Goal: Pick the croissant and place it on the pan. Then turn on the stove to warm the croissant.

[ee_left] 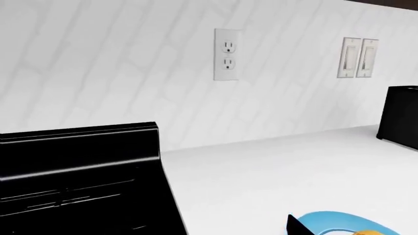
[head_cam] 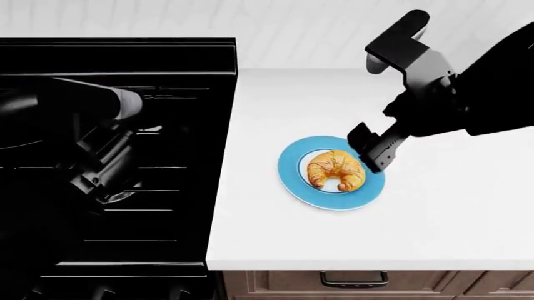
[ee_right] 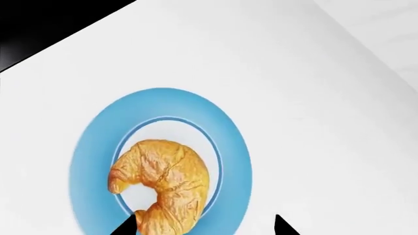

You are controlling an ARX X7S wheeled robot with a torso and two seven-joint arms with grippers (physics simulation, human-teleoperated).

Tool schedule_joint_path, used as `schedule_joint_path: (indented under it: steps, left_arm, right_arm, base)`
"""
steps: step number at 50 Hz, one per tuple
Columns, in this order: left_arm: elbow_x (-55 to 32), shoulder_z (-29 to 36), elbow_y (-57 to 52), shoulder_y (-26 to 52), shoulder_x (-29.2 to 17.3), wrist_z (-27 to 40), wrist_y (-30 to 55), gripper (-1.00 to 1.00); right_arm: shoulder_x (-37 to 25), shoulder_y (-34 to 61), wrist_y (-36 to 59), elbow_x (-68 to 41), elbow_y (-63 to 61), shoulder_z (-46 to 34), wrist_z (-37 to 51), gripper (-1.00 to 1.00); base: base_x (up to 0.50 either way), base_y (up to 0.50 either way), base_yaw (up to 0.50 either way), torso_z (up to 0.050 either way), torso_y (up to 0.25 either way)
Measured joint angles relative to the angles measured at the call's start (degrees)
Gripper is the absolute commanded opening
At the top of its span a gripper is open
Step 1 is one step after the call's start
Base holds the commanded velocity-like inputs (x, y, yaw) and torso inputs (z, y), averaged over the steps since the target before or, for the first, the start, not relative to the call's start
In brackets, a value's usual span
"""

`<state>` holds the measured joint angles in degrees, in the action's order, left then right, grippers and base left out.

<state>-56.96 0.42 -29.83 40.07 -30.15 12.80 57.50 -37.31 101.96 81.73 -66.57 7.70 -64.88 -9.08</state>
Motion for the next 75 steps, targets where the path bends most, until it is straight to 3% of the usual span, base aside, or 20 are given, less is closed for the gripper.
schedule_joint_path:
  steps: [24, 75]
  left_arm:
    - [3.1, 1.1, 1.6, -1.8, -0.2, -1.5, -3.4, 1.00]
    - [2.7, 1.4, 1.8, -2.2, -1.0, -0.9, -4.2, 1.00]
  right_arm:
    - [3.5, -1.4, -6.9, 5.1, 8.1, -5.0, -6.8, 1.00]
    - [6.2, -5.3, -11.5, 7.2, 11.9, -8.3, -10.0, 1.00]
  base:
    - [0.00, 0.00, 0.00, 0.000, 0.000]
    - [0.00, 0.00, 0.00, 0.000, 0.000]
